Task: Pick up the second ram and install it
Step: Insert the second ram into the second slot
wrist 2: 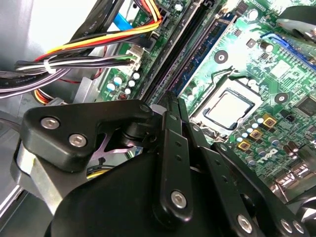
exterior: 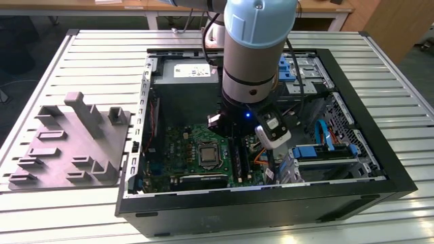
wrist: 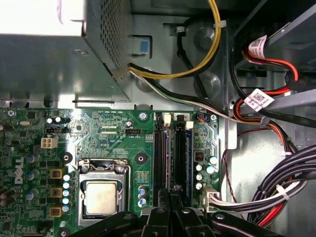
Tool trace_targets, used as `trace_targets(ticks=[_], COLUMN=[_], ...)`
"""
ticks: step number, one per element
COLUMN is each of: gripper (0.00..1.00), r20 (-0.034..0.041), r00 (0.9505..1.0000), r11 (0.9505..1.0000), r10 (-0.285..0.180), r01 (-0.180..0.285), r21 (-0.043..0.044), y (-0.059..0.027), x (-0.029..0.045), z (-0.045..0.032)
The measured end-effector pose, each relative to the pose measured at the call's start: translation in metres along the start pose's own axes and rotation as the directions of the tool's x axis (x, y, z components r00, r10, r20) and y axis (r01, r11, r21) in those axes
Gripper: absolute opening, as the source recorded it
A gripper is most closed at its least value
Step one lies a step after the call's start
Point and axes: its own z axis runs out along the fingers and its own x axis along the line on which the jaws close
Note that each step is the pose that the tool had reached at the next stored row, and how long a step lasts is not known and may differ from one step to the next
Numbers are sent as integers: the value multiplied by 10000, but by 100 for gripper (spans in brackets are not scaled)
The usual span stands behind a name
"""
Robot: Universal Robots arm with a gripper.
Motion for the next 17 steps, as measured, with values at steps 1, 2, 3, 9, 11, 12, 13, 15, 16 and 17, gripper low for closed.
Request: trace_targets(ticks=[1, 2, 3, 9, 11, 12, 13, 15, 16, 17], gripper=[12, 12, 12, 12, 12, 12, 12, 12, 12, 12], r20=[1, 0, 0, 0, 0, 0, 0, -1, 0, 0], r00=[10000, 10000, 10000, 10000, 10000, 10000, 10000, 10000, 10000, 10000], r11=[10000, 10000, 10000, 10000, 10000, 10000, 10000, 10000, 10000, 10000], r10=[1, 0, 0, 0, 0, 0, 0, 0, 0, 0], r01=[-1, 0, 0, 0, 0, 0, 0, 0, 0, 0], r21=[-2, -1, 1, 1, 0, -1, 0, 2, 2, 0], y=[0, 0, -1, -2, -2, -2, -2, -2, -2, -2], x=[0, 0, 0, 1, 1, 1, 1, 1, 1, 1], z=[5, 8, 11, 27, 32, 35, 36, 36, 36, 39])
